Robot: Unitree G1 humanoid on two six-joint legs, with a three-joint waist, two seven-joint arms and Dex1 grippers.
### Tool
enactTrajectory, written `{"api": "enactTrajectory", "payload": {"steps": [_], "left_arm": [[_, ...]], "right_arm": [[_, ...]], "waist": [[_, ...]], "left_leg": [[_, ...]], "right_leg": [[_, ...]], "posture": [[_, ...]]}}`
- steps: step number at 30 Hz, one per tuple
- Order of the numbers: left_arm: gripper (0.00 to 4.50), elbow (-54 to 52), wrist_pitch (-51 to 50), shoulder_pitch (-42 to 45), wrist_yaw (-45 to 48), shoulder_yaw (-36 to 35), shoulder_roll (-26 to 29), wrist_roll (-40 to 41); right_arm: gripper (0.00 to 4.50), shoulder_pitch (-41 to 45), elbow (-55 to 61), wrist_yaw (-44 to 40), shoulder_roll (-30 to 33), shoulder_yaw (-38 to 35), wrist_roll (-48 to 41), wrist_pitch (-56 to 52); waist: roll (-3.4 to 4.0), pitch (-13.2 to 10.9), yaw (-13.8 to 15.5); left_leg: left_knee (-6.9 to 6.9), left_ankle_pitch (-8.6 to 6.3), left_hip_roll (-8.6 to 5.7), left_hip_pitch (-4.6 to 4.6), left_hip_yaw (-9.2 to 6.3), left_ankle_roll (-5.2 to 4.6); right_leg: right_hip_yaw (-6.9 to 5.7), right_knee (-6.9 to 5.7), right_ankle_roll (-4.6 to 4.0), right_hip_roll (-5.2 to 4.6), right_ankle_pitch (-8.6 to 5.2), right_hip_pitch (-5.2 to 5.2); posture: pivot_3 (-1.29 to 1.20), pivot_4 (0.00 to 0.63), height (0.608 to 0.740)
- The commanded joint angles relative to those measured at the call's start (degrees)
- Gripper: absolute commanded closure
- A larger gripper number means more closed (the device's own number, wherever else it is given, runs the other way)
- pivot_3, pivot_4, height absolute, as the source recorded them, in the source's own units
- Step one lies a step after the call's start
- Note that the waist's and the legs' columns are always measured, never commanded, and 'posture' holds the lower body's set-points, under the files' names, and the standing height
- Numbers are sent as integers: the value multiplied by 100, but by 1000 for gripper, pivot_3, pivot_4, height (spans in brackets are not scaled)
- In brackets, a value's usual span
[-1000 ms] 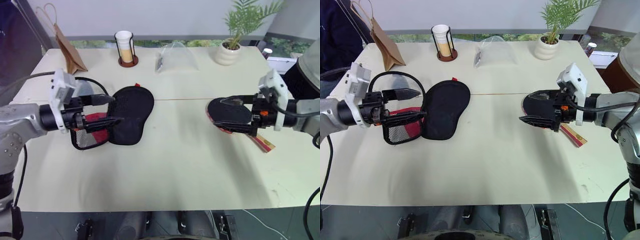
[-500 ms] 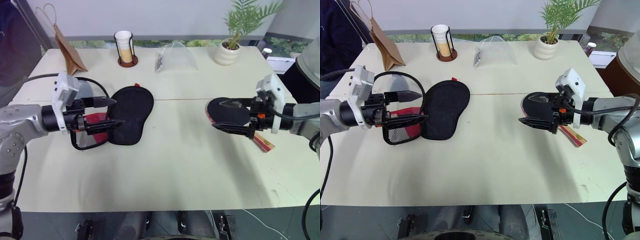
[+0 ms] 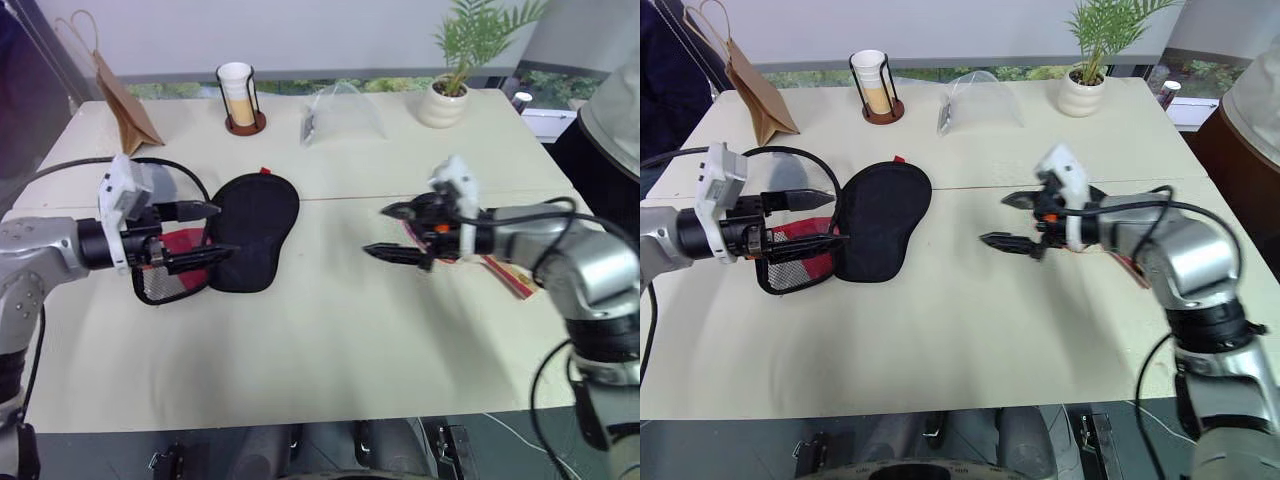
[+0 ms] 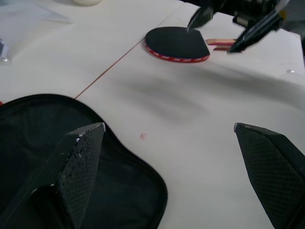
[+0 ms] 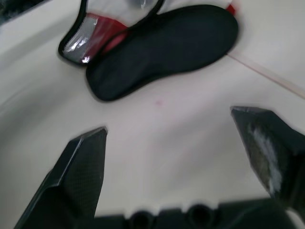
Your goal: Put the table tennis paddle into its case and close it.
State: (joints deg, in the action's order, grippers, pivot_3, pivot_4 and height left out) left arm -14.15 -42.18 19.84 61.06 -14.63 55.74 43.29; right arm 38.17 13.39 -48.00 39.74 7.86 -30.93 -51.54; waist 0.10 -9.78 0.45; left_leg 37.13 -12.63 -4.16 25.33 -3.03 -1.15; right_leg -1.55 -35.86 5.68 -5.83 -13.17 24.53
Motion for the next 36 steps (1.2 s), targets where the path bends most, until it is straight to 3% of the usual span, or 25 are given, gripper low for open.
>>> {"api": "enactTrajectory", "payload": {"steps": [1, 5, 12, 18, 23, 29, 36], "left_arm": [[0, 12, 155, 92, 38, -261, 124, -42], [0, 7, 167, 127, 11, -284, 130, -39], [0, -135, 122, 125, -109, -308, 85, 8], [0, -229, 108, 81, -179, -321, 73, 49], [0, -290, 91, 30, -212, -354, 85, 65], [0, -385, 52, -68, -265, -437, 96, 76], [0, -567, -12, -293, -369, -603, 101, 140]], "right_arm": [[27, 458, -269, 476, -632, 520, 364, -203], [27, 917, -1364, 1005, -1820, 1205, 902, -248], [27, 1206, -2768, 1458, -3077, 1606, 1531, -123], [27, 1317, -3559, 1534, -3799, 1539, 1782, 107], [27, 1402, -4149, 1571, -4250, 1606, 2088, 450], [27, 1552, -5006, 1588, -4644, 1853, 2654, 1158], [3375, 1569, -5499, 1525, -4689, 2038, 3285, 1749]], "waist": [[-3, 2, -7], [-3, 2, -36], [-4, 2, -78], [-4, 3, -179], [-10, 6, -273], [-13, 8, -356], [-14, 9, -410]], "left_leg": [[0, 1, -1, -1, 0, 1], [-3, 6, -1, -4, -3, 10], [-5, 10, -9, -6, -10, 19], [-26, 25, -4, -22, -14, 43], [-90, 34, -2, -111, -10, 58], [-121, 41, 5, -147, -12, 70], [-134, 43, 8, -163, -13, 74]], "right_leg": [[1, -9, 0, -1, 0, 2], [0, -20, 1, 5, 1, 4], [-2, -27, 18, 24, 12, 9], [-1, -40, 18, 33, 12, 11], [6, -33, 8, 33, 6, -22], [16, -47, -16, 43, -7, -24], [25, -51, -24, 48, -12, -30]], "posture": [[0, 150, 734], [0, 150, 734], [0, 150, 734], [0, 150, 734], [0, 150, 734], [0, 150, 734], [0, 150, 734]]}}
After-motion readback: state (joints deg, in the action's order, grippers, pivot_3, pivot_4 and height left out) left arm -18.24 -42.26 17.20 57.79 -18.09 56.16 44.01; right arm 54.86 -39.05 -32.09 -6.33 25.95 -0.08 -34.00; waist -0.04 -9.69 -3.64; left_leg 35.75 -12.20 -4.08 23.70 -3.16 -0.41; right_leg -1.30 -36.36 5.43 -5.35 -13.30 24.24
